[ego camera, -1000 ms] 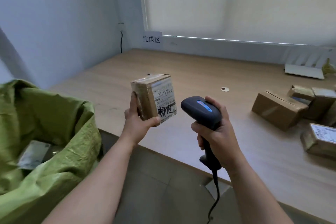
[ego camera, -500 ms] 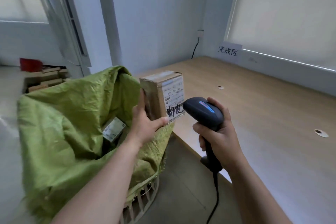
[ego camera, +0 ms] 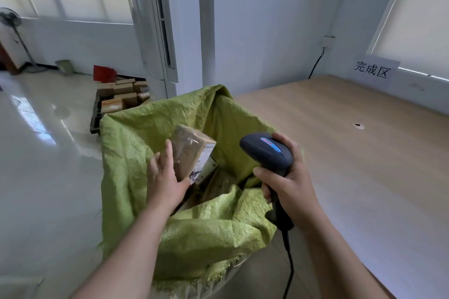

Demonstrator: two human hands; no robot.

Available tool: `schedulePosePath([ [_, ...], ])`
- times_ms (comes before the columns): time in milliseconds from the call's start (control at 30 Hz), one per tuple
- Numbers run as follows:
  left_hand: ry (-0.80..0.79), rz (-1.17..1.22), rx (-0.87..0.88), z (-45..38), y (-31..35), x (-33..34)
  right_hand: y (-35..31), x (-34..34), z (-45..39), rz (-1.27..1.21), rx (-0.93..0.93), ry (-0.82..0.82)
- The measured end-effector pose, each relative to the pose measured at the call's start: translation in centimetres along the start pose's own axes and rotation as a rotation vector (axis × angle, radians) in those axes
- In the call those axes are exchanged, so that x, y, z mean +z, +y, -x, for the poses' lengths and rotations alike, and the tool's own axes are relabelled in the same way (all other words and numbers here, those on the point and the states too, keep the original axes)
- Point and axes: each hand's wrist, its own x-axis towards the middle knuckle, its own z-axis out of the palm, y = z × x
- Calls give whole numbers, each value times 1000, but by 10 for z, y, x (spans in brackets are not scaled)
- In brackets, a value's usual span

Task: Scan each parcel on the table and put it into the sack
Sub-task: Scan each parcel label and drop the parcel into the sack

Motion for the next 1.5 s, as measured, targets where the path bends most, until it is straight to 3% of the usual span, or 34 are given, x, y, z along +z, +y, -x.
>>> schedulePosePath([
  [167, -11, -89, 22, -11, 2, 3, 7, 13, -7, 21, 29, -4],
  [600, -104, 348, 414, 5, 99, 47, -11, -42, 38, 143, 64, 211],
  [967, -390, 357, 672, 109, 218, 120, -50, -158, 144, 194, 38, 564],
  [1500, -702, 343, 980, 336, 394, 259, -91, -375, 329, 210, -47, 961],
])
